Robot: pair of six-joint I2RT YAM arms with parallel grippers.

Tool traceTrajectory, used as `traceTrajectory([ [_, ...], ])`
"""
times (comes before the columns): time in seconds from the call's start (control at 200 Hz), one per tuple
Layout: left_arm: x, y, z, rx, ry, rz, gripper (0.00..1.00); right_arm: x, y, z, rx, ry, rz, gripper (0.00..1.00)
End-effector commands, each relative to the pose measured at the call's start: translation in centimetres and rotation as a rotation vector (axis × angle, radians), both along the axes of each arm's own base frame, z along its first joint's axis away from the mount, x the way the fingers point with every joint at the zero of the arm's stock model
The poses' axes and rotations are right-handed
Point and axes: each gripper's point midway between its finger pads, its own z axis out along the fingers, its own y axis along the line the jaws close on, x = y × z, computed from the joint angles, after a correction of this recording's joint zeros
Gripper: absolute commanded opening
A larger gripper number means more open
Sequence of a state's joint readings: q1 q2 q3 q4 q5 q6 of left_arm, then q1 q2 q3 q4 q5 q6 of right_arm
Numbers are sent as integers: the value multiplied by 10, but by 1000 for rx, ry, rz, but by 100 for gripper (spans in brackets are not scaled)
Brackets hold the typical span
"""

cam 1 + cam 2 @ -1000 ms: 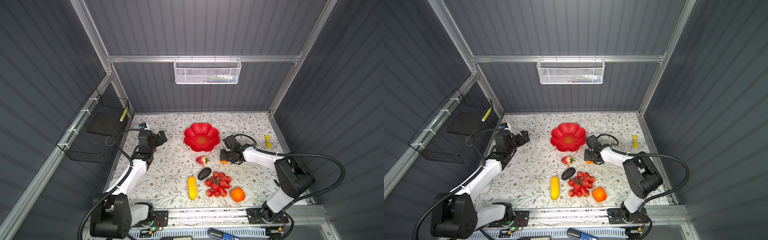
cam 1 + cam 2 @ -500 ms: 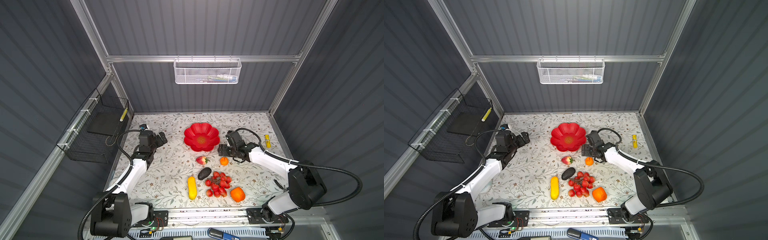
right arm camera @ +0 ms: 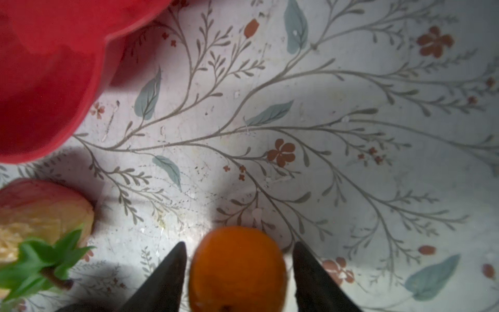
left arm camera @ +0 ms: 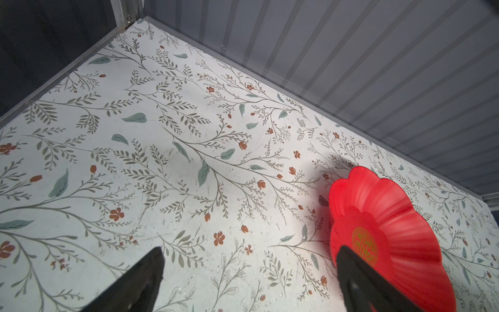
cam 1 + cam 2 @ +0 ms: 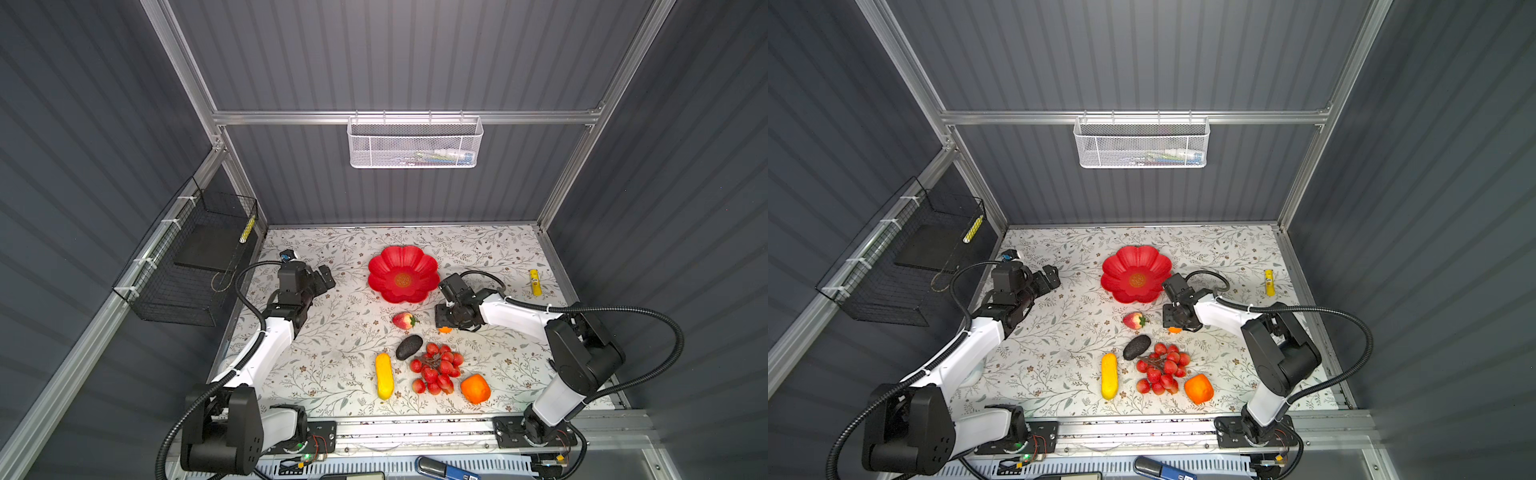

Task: Arrange fruit in a fruit bowl
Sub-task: Pick up the fruit from the center of the table, then place the fruit in the fruit bowl.

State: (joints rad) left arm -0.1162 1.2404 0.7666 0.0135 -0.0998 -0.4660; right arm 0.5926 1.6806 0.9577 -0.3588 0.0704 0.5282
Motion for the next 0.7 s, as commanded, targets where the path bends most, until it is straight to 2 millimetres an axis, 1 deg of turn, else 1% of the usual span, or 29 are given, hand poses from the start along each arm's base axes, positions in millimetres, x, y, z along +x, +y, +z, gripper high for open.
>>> traceTrajectory([
  [0.0, -1, -1, 8, -25, -3, -1, 100, 1, -3, 7, -21, -16, -9, 50],
  [0.06, -3, -1, 9, -26, -4, -1, 100, 4, -2, 19, -9, -50, -10, 45],
  [0.11, -4, -1, 9, -30, 0, -3, 100, 9, 0, 36, 10, -93, -7, 41],
  [0.115, -5, -1, 9, -30, 2, -4, 100, 7, -1, 36, 5, -86, -7, 41],
  [0.145, -5, -2, 9, -32, 4, -8, 100, 8, -2, 44, 7, -99, -4, 39],
  [0.205, -8, -3, 7, -37, 15, -13, 100, 14, 2, 66, 34, -148, 2, 38],
  [0.26, -12, -5, 6, -45, 26, -20, 100, 20, 9, 87, 67, -192, 20, 36],
  [0.32, -17, -7, 4, -53, 48, -34, 99, 33, 21, 110, 106, -245, 46, 36],
  [0.375, -24, -11, 1, -64, 76, -60, 98, 49, 31, 122, 108, -283, 72, 36],
  [0.465, -39, -20, -7, -97, 141, -100, 96, 77, 49, 129, 76, -288, 121, 37],
  [0.57, -59, -32, -11, -152, 200, -151, 95, 109, 74, 127, 92, -285, 171, 38],
  [0.615, -69, -38, -14, -168, 223, -167, 94, 121, 83, 124, 97, -284, 190, 38],
  [0.695, -85, -49, -16, -175, 248, -197, 94, 140, 95, 109, 74, -258, 214, 39],
])
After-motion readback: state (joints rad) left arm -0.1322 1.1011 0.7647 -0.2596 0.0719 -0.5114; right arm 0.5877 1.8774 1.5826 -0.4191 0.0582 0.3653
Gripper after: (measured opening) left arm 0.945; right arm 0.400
